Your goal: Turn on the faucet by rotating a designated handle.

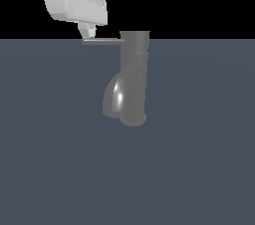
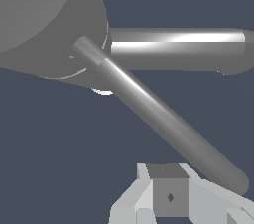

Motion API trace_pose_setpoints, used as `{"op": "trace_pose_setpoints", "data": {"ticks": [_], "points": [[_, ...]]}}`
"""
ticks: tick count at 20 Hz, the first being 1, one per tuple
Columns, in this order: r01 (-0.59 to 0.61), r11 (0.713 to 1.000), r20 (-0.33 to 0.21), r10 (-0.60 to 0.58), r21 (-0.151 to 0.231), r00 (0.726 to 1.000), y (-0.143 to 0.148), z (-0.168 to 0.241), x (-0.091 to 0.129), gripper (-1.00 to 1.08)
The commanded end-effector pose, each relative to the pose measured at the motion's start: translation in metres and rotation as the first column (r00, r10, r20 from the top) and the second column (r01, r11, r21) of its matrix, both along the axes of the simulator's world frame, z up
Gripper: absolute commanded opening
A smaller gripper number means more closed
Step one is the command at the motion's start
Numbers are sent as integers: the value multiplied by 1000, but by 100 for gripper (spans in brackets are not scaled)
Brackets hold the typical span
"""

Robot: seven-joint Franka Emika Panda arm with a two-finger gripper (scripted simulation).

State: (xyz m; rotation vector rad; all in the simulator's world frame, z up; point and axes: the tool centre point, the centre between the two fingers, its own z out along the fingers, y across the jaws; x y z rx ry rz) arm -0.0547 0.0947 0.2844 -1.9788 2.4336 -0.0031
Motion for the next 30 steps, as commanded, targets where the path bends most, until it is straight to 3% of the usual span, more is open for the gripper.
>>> {"op": "trace_pose_setpoints", "data": {"ticks": [1, 18, 20, 30], "points": [[10, 1000, -3, -10, -2, 1000, -11, 0, -8, -100], [7, 1000, -5, -7, -2, 1000, -46, 0, -61, -100], [2, 1000, -3, -2, -2, 1000, -41, 0, -57, -100], [4, 1000, -4, -4, -1, 1000, -98, 0, -67, -100]]}}
